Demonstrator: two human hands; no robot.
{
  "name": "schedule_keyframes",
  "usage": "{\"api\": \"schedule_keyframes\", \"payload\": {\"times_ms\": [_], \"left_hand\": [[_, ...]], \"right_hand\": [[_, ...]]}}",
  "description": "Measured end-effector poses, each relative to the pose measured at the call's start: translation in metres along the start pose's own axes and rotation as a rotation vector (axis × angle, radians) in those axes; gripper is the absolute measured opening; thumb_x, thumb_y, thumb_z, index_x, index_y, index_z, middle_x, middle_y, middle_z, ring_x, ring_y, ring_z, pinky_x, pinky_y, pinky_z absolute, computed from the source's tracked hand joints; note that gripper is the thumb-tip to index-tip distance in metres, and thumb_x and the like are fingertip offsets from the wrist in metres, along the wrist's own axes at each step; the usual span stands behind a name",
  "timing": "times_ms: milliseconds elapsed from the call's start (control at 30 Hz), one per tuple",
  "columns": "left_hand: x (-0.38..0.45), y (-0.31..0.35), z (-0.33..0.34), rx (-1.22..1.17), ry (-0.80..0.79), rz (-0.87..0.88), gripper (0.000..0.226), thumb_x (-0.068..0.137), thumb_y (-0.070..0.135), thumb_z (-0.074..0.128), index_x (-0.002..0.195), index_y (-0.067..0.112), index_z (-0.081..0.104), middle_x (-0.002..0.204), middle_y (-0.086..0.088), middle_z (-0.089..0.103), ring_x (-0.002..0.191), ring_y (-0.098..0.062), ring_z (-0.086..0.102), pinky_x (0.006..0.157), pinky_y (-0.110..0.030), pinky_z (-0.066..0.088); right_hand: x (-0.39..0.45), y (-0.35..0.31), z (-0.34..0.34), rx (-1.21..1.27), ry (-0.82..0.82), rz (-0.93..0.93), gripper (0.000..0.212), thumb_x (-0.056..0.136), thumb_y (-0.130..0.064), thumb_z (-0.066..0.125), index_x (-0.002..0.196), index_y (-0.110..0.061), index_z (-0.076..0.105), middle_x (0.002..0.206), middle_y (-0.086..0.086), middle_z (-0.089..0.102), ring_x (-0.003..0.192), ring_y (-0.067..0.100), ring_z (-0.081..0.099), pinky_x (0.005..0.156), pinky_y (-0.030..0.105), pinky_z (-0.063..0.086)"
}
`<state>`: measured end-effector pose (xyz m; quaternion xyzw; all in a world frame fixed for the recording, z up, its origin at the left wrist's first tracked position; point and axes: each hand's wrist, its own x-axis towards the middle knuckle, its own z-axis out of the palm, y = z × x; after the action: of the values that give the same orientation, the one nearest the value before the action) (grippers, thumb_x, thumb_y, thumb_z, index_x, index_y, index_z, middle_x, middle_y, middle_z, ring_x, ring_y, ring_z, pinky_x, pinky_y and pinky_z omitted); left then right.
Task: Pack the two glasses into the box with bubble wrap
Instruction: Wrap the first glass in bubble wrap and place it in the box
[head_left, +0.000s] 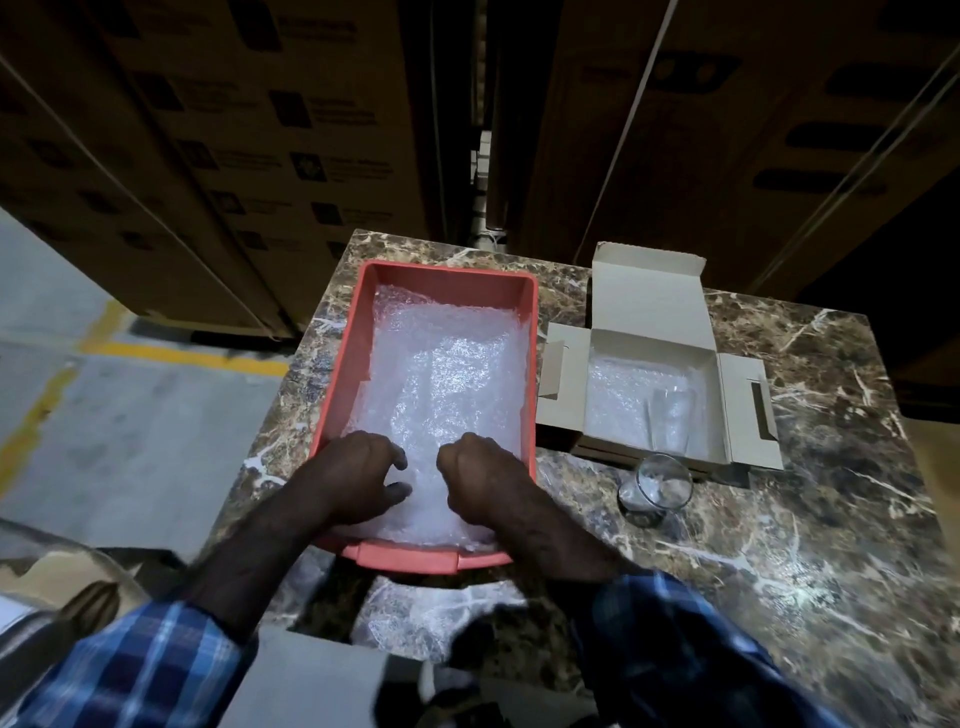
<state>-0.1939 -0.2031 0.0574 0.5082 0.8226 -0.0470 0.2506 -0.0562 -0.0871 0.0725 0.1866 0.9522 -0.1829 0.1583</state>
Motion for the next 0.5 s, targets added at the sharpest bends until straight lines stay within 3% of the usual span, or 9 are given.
{"api": "schedule_keyframes", "payload": {"times_ms": [133, 233, 300, 400, 500], "left_hand": [[0.001, -0.003, -0.007, 0.009, 0.039, 0.044, 0.053, 0.094, 0.048, 0.060, 0.141, 0.024, 0.053, 0.143, 0.002, 0.057, 0.134, -0.019, 0.048, 0.110, -0.035, 0.038], [0.006, 0.000, -0.008, 0.062, -0.013, 0.055, 0.052, 0.099, 0.040, 0.056, 0.148, 0.027, 0.044, 0.147, -0.001, 0.052, 0.136, -0.021, 0.046, 0.108, -0.034, 0.039], [0.011, 0.003, -0.007, 0.092, -0.031, 0.041, 0.057, 0.099, 0.032, 0.055, 0.153, 0.029, 0.034, 0.147, -0.006, 0.051, 0.133, -0.025, 0.050, 0.102, -0.034, 0.044], [0.021, 0.005, -0.004, 0.216, -0.021, 0.029, 0.070, 0.095, 0.038, 0.061, 0.155, 0.031, 0.025, 0.137, -0.008, 0.056, 0.123, -0.027, 0.057, 0.091, -0.036, 0.048], [0.029, 0.008, 0.001, 0.270, 0.022, 0.035, 0.070, 0.093, 0.045, 0.063, 0.152, 0.026, 0.030, 0.131, -0.007, 0.060, 0.120, -0.026, 0.057, 0.086, -0.037, 0.049]], "right_hand": [[0.005, 0.003, -0.014, 0.091, 0.090, 0.022, 0.016, 0.086, -0.013, 0.058, 0.100, -0.008, 0.066, 0.101, 0.015, 0.062, 0.093, 0.032, 0.060, 0.069, 0.031, 0.044], [0.003, 0.007, -0.017, 0.084, -0.041, 0.049, 0.020, 0.087, -0.013, 0.057, 0.105, -0.009, 0.064, 0.100, 0.014, 0.055, 0.095, 0.031, 0.055, 0.077, 0.033, 0.048], [0.003, 0.008, -0.013, 0.059, -0.122, 0.051, 0.024, 0.087, -0.013, 0.055, 0.109, -0.008, 0.063, 0.107, 0.017, 0.057, 0.103, 0.033, 0.056, 0.078, 0.035, 0.047], [0.003, 0.006, -0.009, 0.039, -0.132, 0.067, 0.027, 0.091, -0.014, 0.054, 0.116, -0.008, 0.060, 0.116, 0.018, 0.056, 0.108, 0.034, 0.057, 0.079, 0.035, 0.047], [0.005, 0.005, -0.009, 0.021, -0.061, 0.087, 0.031, 0.095, -0.016, 0.054, 0.125, -0.010, 0.055, 0.118, 0.015, 0.055, 0.109, 0.034, 0.057, 0.078, 0.036, 0.046]]}}
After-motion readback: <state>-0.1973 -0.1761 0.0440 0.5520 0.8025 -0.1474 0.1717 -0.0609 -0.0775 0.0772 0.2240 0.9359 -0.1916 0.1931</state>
